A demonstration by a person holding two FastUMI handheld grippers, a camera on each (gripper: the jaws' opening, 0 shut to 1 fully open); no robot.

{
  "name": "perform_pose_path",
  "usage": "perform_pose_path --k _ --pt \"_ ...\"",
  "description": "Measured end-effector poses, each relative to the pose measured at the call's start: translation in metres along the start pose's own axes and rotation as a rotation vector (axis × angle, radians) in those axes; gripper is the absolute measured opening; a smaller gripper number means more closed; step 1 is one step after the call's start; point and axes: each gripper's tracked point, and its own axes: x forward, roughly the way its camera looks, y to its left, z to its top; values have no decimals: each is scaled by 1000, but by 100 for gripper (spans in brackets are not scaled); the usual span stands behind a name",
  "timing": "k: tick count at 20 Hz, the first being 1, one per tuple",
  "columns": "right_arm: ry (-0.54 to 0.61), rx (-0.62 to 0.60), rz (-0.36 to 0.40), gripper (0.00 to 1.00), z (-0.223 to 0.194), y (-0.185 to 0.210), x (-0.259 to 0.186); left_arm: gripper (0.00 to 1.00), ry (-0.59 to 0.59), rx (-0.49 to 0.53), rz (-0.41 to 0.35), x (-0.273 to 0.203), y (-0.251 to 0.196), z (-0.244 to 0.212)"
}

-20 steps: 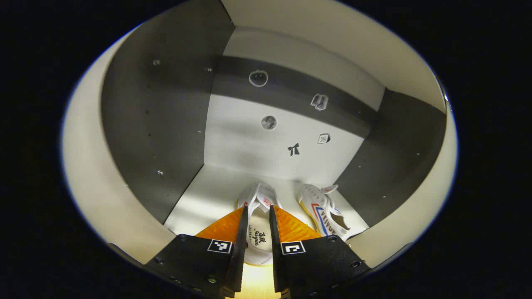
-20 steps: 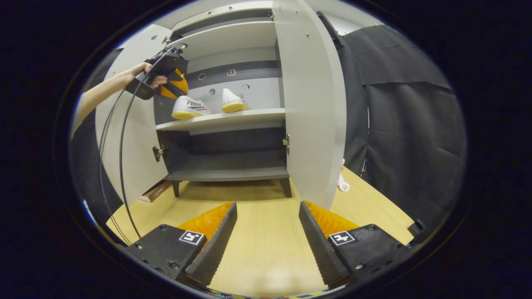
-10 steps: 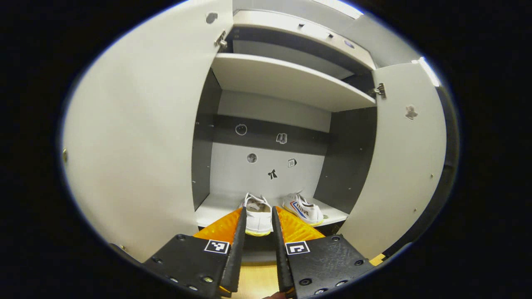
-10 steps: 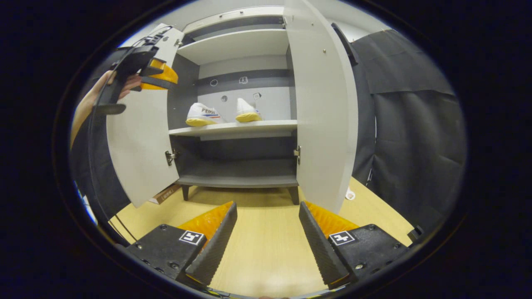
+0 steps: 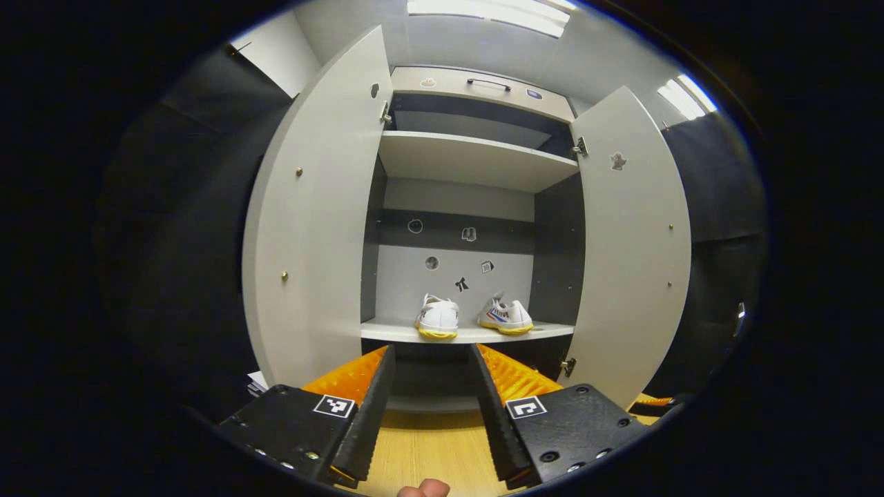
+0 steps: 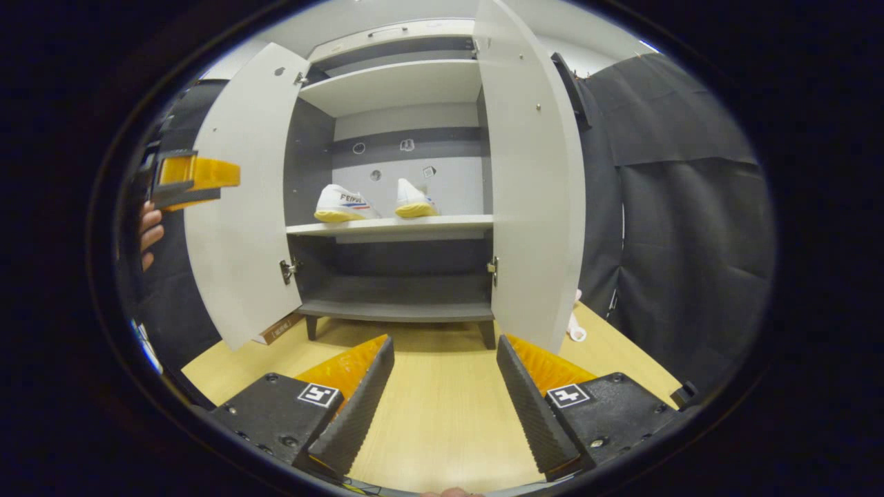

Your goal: Grab one shoe with the right hand and put it into the shoe cabinet, grab the other shoe with the left hand and put it into the shoe cabinet; then close the right door with the right hand and the left door with the left hand.

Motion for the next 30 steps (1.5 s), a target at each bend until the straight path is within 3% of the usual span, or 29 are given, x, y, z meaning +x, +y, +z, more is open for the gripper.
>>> perform_pose_path --k 2,8,9,10,17,20,27,30 --pt "-10 -11 2 95 4 2 -3 73 -2 32 11 -12 -1 -15" --pt "-50 -7 -14 95 21 3 -16 80 20 -10 28 -43 -7 -53" --pt "-57 -6 -7 95 25 4 -19 91 23 -10 34 -45 -7 -57" --pt "-68 -5 11 95 29 7 -21 81 30 -4 41 -47 -5 -61" --pt "-156 -20 -13 96 79 -12 -40 82 69 -9 27 -52 -10 -78" --pt "-193 30 -37 98 115 -43 -51 82 63 9 24 -57 -12 -81" --pt "-298 76 -224 97 201 -162 -60 82 73 34 -3 -52 -22 -82" --pt "-322 81 -252 97 231 -194 -49 82 77 38 -13 -48 -25 -81"
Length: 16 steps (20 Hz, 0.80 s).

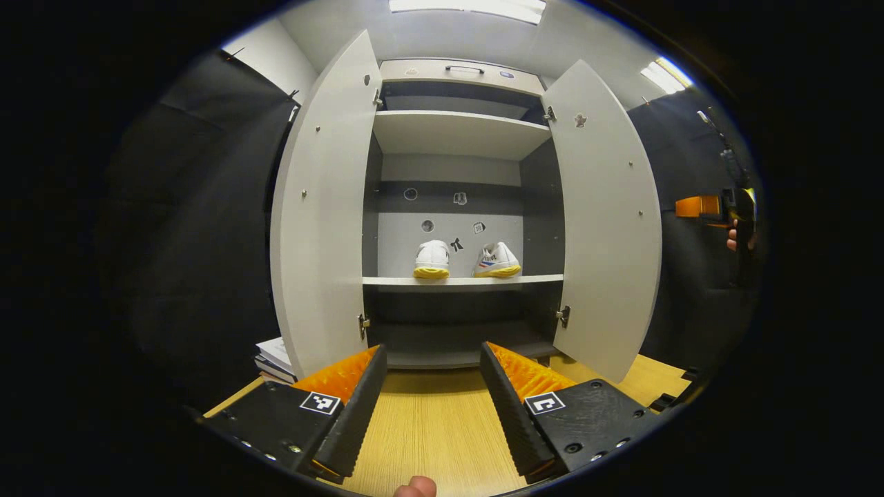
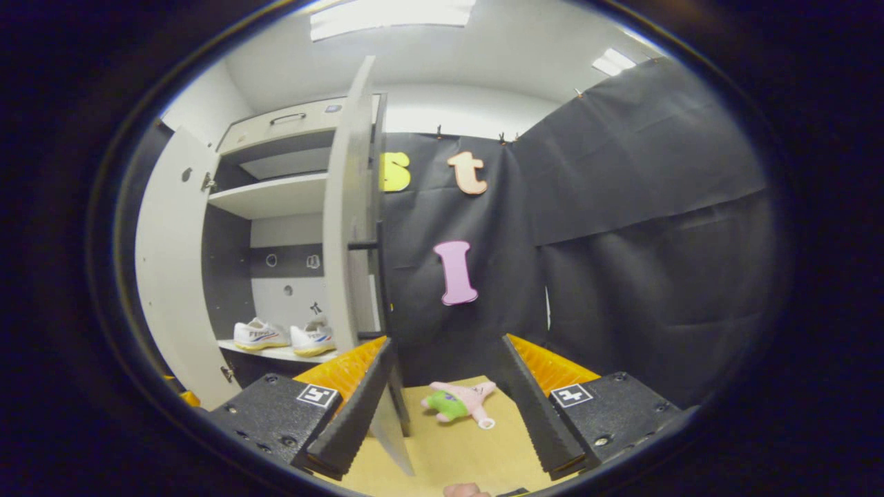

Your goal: Grab one shoe with the right hand and put it into the shoe cabinet, grab the other shoe with the left hand and put it into the shoe cabinet; then close the right door with the right hand and the left door with the left hand.

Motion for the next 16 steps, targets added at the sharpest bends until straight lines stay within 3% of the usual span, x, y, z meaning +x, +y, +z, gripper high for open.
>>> perform_pose_path --k 8,16 --pt "37 61 47 97 11 -10 82 82 3 -1 22 5 3 1" --pt "32 12 64 96 16 3 96 82 41 -16 25 8 6 -10"
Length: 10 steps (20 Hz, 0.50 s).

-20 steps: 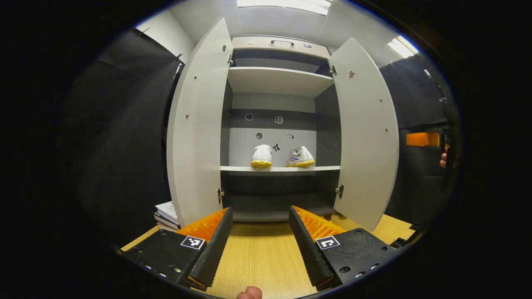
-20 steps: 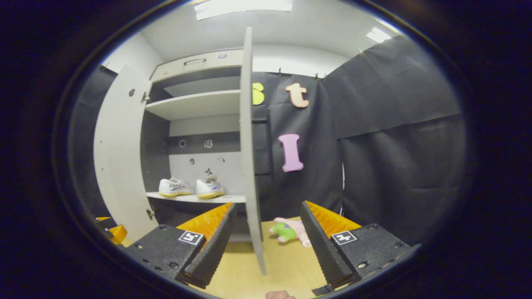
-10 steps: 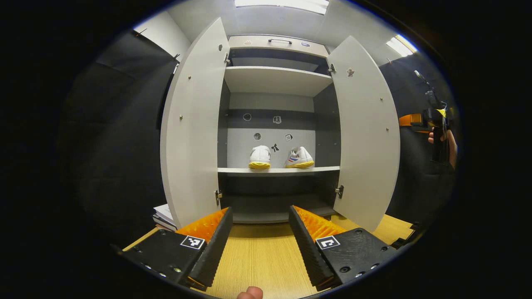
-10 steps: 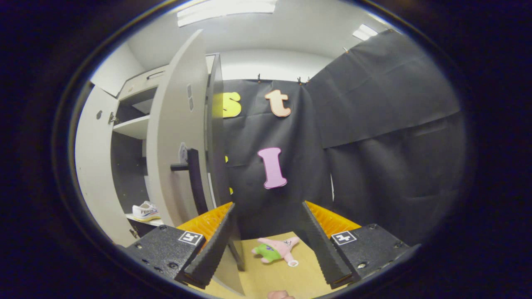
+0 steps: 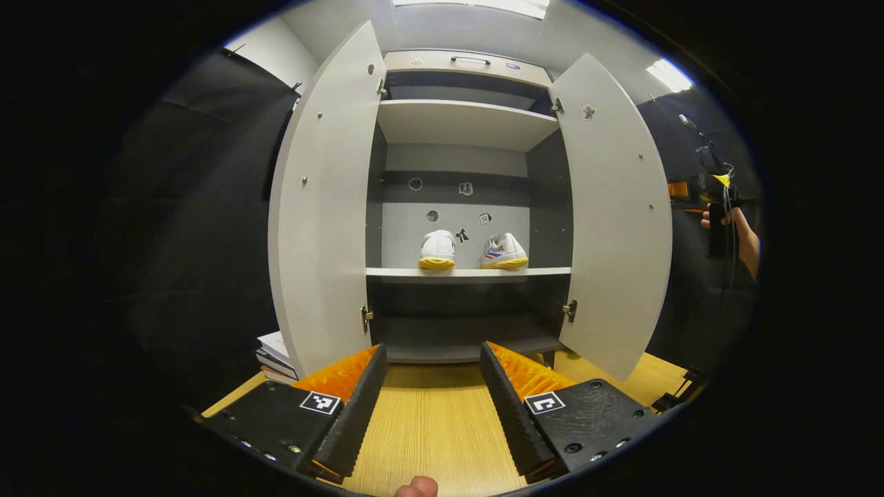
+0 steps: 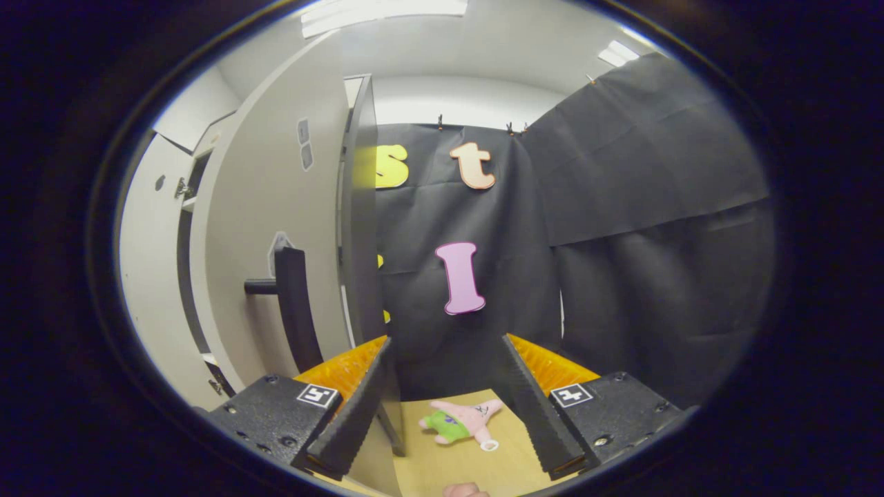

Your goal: Grab one shoe with the right hand and put it into the shoe cabinet, grab the other shoe with the left hand and put it into the shoe cabinet; then close the right door with the right hand and the left door with the left hand.

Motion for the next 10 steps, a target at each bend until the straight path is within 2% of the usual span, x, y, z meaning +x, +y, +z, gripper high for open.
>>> perform_pose_path --k 4,5,6,10 --pt "-3 4 -28 94 0 -1 -1 82 -14 0 -9 2 0 5" --pt "-1 10 -32 89 -1 0 -3 82 -15 3 -13 3 -1 5" --pt "-5 20 -29 94 -2 3 -4 82 -14 6 -15 3 0 5" --pt "-19 -11 -17 94 -3 23 -13 82 -11 1 -22 3 1 3"
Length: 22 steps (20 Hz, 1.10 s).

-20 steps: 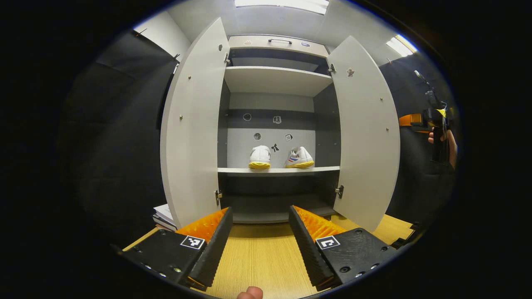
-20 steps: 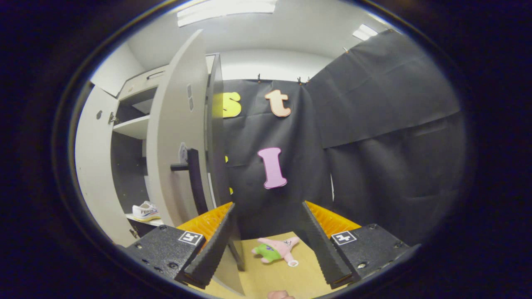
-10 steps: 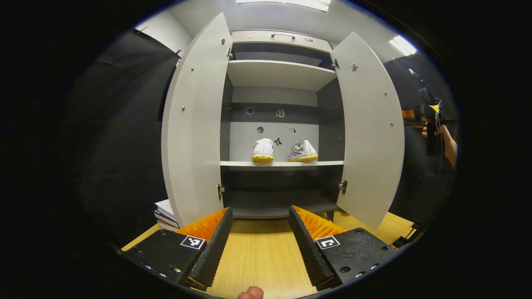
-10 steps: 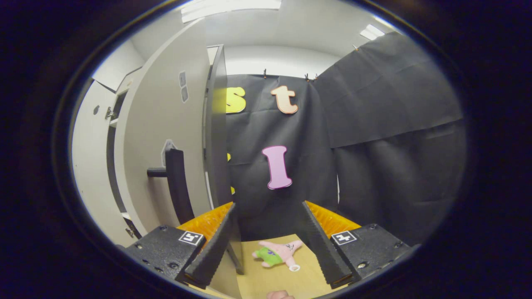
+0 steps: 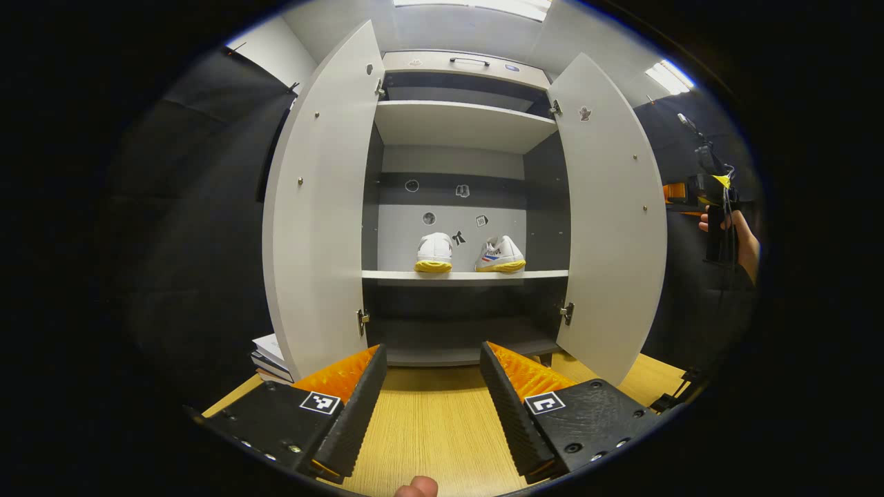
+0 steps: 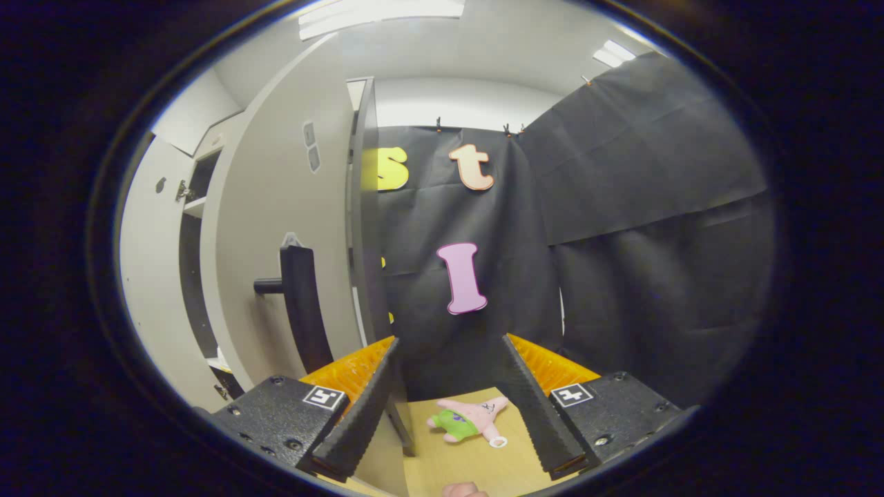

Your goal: Grab one shoe with the right hand and put it into the shoe cabinet, grab the other shoe with the left hand and put it into the shoe cabinet; then close the right door with the right hand and the left door with the left hand.

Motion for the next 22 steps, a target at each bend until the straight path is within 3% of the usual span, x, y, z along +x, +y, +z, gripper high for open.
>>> perform_pose_path --k 3,4,6,7,8,9,12,13,15,18,22 --pt "6 -23 34 94 -1 21 -4 82 -1 9 2 -1 5 0" --pt "10 -22 49 89 -2 29 -5 82 1 9 3 -1 5 -1" --pt "12 -17 84 94 -4 49 -6 82 4 6 6 -1 8 -2" --pt "15 -16 107 94 -6 61 -7 71 3 7 8 0 9 -1" --pt "15 -15 128 89 -7 73 -6 82 -4 11 16 -1 13 1" --pt "13 -15 144 94 -9 84 -5 82 -9 13 20 -1 15 2" --pt "11 -19 211 94 -13 119 3 82 -1 11 37 -1 24 -1" --pt "18 -16 241 89 -14 134 5 82 4 8 44 -1 27 -3" --pt "41 -27 296 94 -26 172 12 82 13 4 56 -2 33 -6" --pt "21 -81 304 94 -31 206 30 81 20 -2 76 -4 41 -9" --pt "13 -93 298 94 -33 219 39 82 33 -20 93 -4 47 -15"
